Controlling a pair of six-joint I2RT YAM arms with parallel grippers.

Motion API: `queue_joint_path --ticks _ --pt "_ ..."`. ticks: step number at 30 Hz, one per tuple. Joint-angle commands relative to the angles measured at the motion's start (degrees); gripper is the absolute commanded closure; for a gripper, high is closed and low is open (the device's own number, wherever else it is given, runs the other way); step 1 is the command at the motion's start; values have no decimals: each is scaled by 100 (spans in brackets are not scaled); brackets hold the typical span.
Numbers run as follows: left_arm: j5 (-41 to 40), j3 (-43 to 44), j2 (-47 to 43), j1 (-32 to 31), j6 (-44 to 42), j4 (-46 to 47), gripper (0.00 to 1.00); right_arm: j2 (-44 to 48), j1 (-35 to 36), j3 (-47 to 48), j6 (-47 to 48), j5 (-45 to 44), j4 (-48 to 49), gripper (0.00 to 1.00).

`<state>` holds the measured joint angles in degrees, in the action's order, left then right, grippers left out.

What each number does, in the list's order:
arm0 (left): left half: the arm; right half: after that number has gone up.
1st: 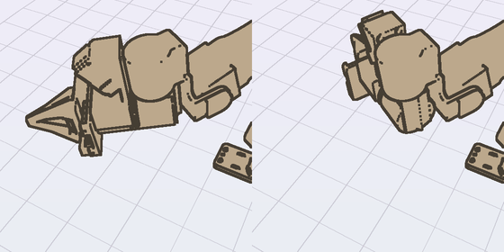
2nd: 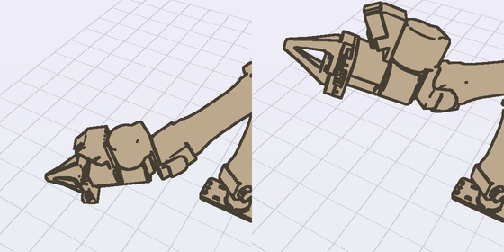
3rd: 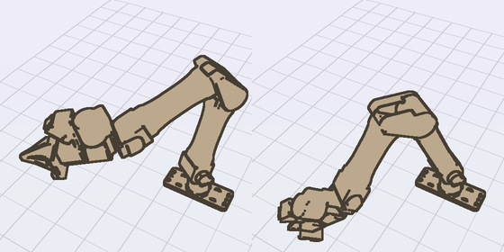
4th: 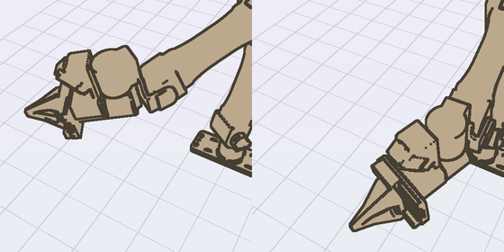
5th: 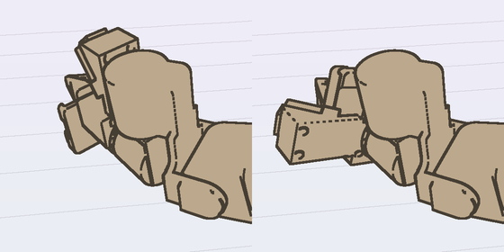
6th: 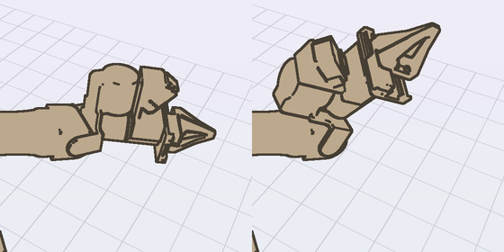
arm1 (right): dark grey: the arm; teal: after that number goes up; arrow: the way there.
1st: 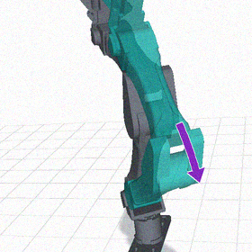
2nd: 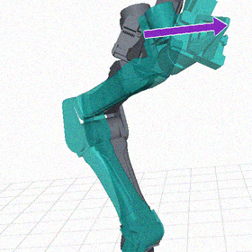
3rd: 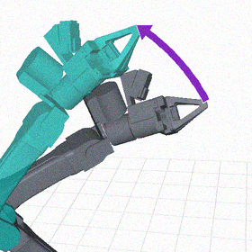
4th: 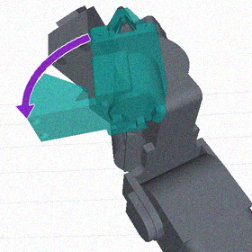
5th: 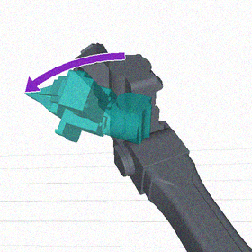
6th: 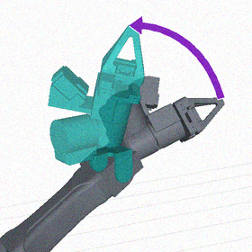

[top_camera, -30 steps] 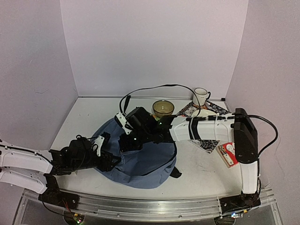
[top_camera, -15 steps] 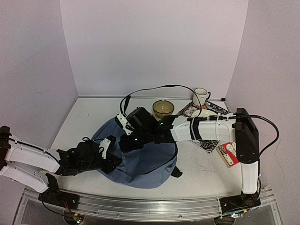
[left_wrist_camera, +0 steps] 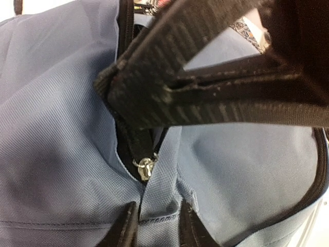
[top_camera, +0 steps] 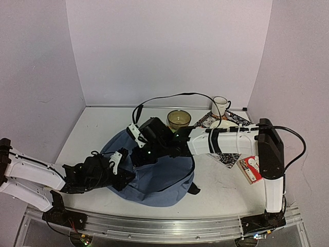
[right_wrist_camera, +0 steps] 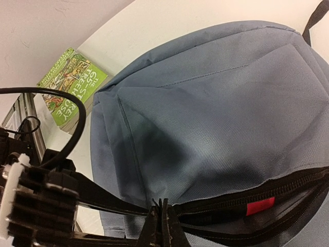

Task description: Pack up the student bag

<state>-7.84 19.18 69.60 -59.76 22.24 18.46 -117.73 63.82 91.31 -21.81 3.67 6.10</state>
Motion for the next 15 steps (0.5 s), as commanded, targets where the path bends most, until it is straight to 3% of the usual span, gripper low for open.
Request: queue_joint_path --ticks 1,9,15 --pt "-424 109 -73 -18 128 316 67 356 -44 -7 -108 84 313 100" --pt "-374 18 326 -17 251 912 67 390 -41 -75 -228 266 465 100" --pt "-168 71 658 -18 272 1088 83 413 -43 -102 -223 215 497 100"
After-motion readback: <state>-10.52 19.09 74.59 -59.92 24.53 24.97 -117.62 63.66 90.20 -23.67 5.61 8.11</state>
